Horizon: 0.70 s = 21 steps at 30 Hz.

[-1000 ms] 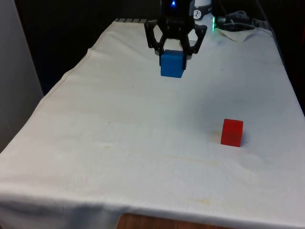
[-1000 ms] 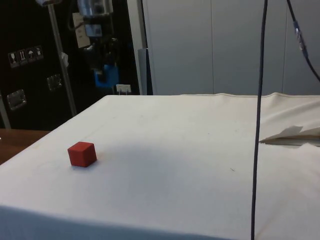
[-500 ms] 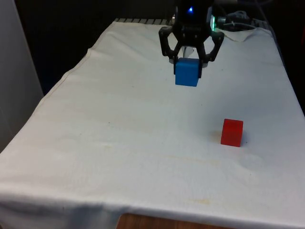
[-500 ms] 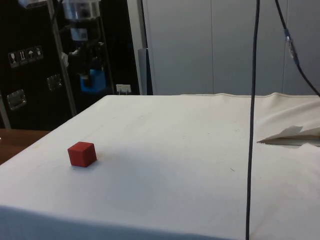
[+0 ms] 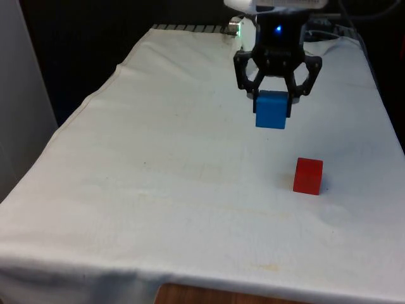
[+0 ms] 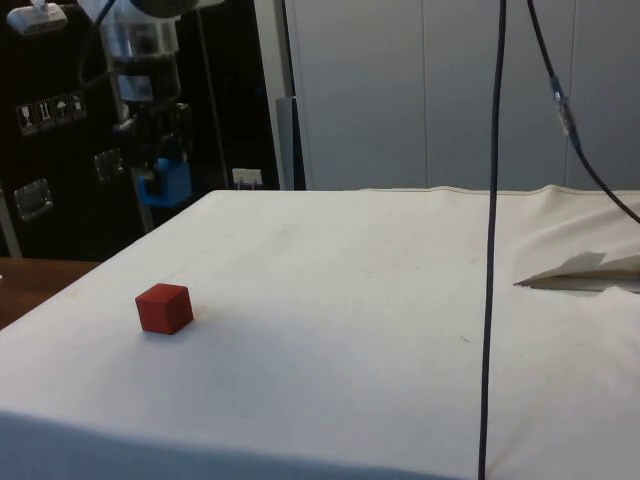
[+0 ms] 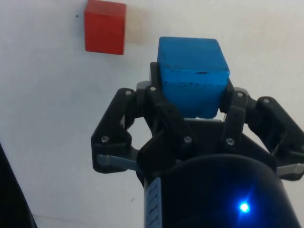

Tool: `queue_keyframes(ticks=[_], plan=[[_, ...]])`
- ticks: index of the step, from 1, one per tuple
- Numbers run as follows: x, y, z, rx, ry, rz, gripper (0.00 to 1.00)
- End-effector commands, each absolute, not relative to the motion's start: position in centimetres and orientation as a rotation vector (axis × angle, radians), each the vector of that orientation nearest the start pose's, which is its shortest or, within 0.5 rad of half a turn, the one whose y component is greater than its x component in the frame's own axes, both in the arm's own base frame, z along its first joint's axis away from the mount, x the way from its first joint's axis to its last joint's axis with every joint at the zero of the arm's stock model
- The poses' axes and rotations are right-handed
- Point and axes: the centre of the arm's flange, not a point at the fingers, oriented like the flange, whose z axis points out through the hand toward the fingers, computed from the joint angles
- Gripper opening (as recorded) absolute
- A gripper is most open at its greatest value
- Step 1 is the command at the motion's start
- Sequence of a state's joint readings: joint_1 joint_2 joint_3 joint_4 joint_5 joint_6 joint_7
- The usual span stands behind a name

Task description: Stack the two cubes.

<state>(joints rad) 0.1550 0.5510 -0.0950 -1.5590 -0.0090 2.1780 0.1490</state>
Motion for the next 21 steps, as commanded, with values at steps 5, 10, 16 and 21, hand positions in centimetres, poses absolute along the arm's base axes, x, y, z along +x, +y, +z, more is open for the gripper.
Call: queue_keyframes(ticks=[5, 10, 16, 21], plan=[[70.1, 6.7, 32.6, -3.189, 0.109, -0.115, 0.03], [70.0, 8.1, 31.8, -3.186, 0.105, -0.11, 0.03], [69.9, 9.3, 31.0, -3.184, 0.1, -0.103, 0.03], [69.8, 10.6, 30.1, -3.181, 0.096, -0.094, 0.03]])
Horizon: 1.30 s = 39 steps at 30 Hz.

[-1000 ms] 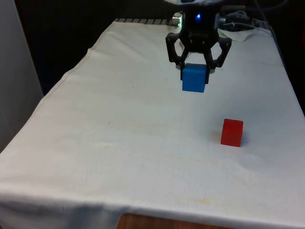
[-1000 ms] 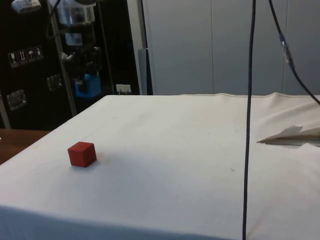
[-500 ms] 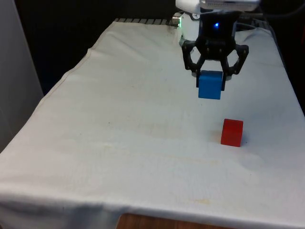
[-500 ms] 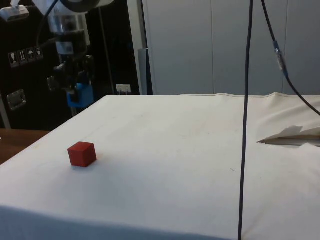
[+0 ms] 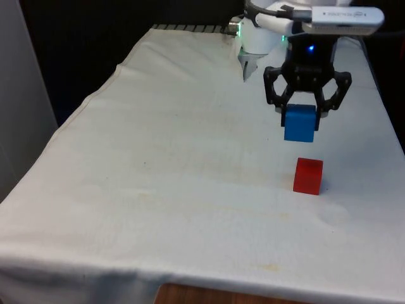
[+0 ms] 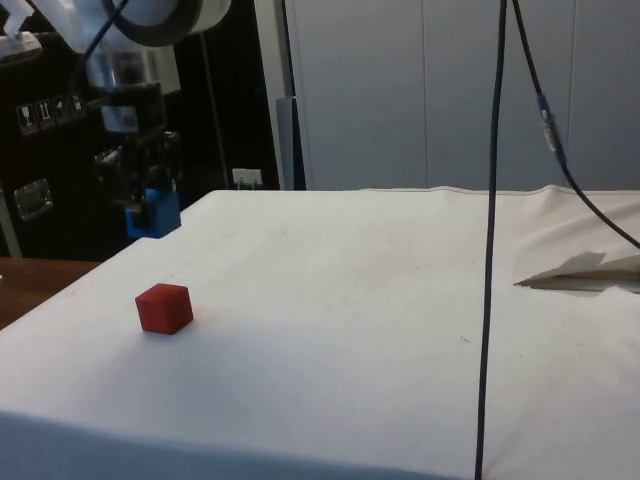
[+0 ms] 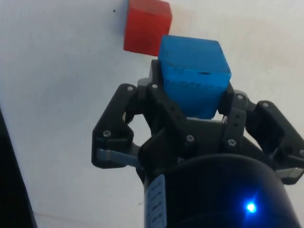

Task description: Stack the two cubes.

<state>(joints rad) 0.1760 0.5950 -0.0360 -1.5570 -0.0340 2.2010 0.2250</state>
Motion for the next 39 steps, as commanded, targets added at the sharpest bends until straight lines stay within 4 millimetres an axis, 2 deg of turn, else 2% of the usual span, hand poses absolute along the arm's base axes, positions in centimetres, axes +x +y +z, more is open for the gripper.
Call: queue_keyframes(ticks=[1, 7, 23, 39], plan=[[69.7, 10.3, 30.3, -3.178, 0.093, -0.09, 0.03], [69.6, 12.1, 29.0, -3.179, 0.09, -0.087, 0.03], [69.4, 13.8, 26.1, -3.174, 0.077, -0.071, 0.03], [69.4, 13.9, 25.7, -3.167, 0.071, -0.07, 0.03]])
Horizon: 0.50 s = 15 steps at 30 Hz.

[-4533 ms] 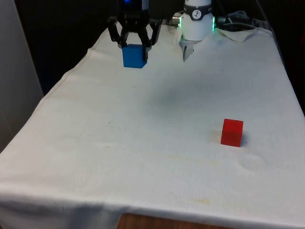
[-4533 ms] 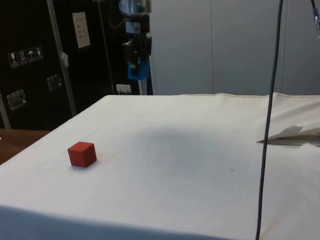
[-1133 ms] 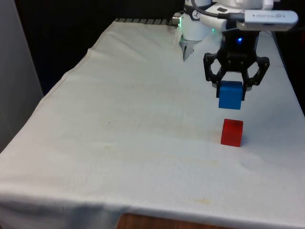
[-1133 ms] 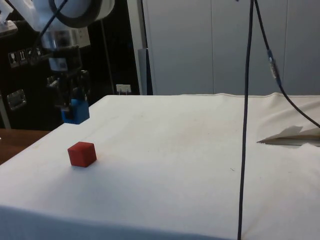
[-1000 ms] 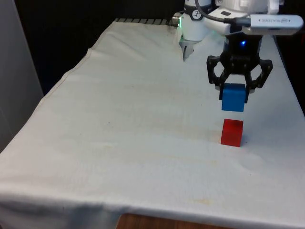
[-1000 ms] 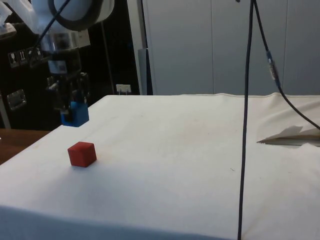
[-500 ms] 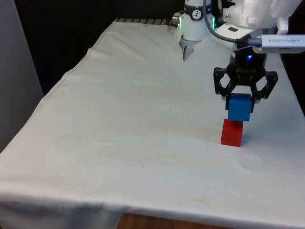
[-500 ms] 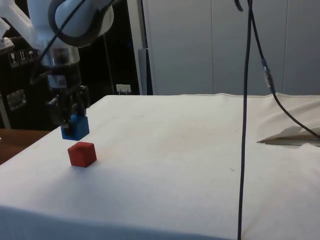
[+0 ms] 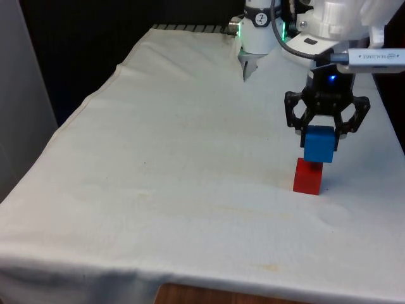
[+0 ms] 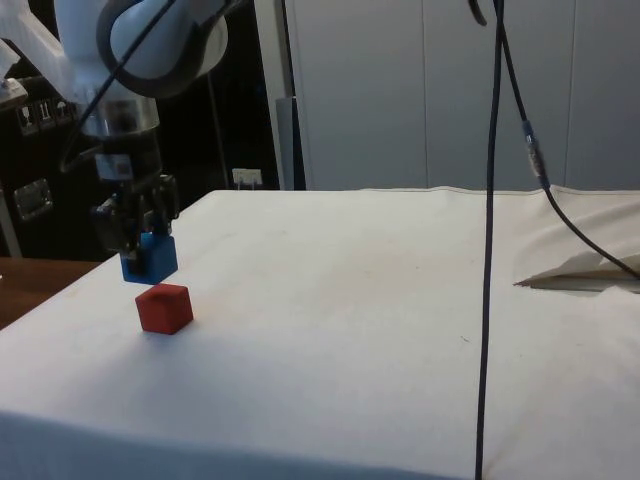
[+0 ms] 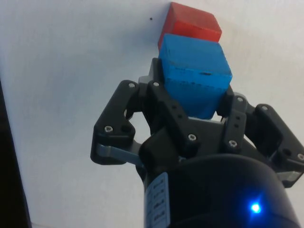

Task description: Stack the two cubes.

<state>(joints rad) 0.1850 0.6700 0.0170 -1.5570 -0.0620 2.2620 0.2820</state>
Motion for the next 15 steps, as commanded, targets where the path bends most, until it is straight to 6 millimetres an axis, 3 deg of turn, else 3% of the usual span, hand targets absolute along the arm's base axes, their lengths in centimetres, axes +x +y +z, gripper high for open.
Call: queue_keyframes(ticks=[1, 8, 15], plan=[[69.4, 13.9, 25.7, -3.167, 0.071, -0.07, 0.03], [69.4, 13.9, 25.7, -3.169, 0.07, -0.069, 0.03], [69.5, 13.4, 24.3, -3.158, 0.073, -0.085, 0.03]])
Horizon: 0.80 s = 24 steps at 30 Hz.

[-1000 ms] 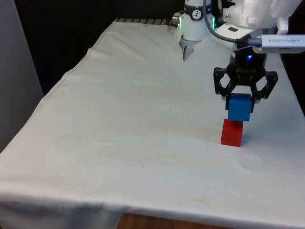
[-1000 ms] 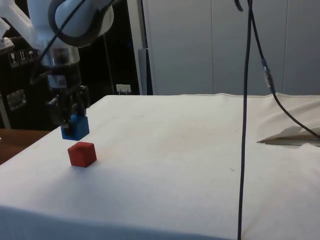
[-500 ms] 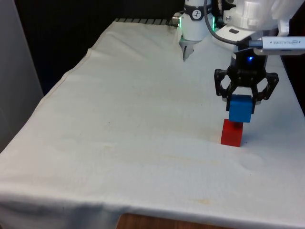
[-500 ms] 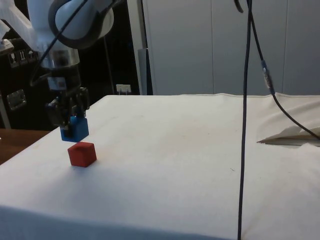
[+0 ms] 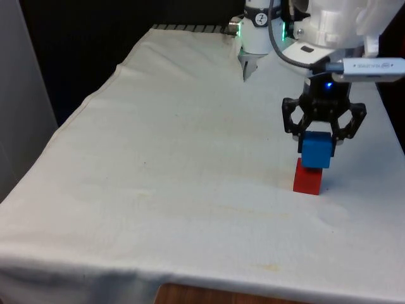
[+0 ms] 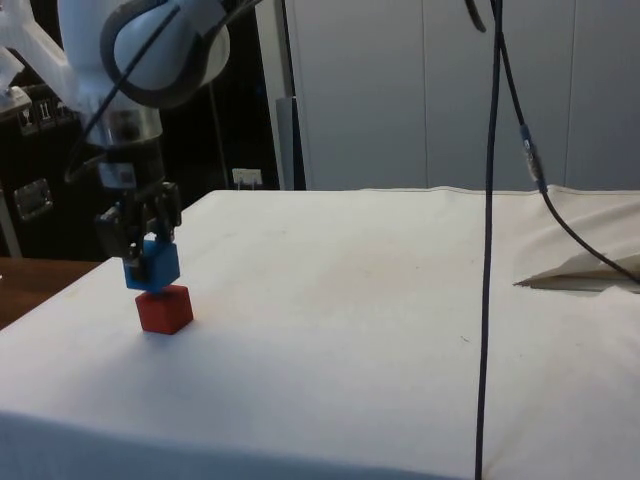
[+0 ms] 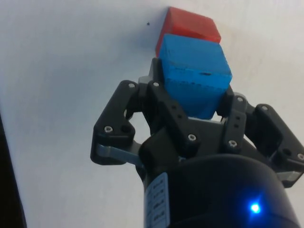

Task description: Stack the two cubes.

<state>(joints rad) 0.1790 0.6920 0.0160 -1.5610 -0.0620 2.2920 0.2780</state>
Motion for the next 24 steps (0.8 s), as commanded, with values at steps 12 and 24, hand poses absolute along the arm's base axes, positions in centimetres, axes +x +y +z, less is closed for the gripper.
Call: queue_keyframes(ticks=[12, 24], plan=[[69.6, 12.7, 23.2, -3.152, 0.078, -0.106, 0.03], [69.6, 12.4, 23.1, -3.153, 0.086, -0.108, 0.03]])
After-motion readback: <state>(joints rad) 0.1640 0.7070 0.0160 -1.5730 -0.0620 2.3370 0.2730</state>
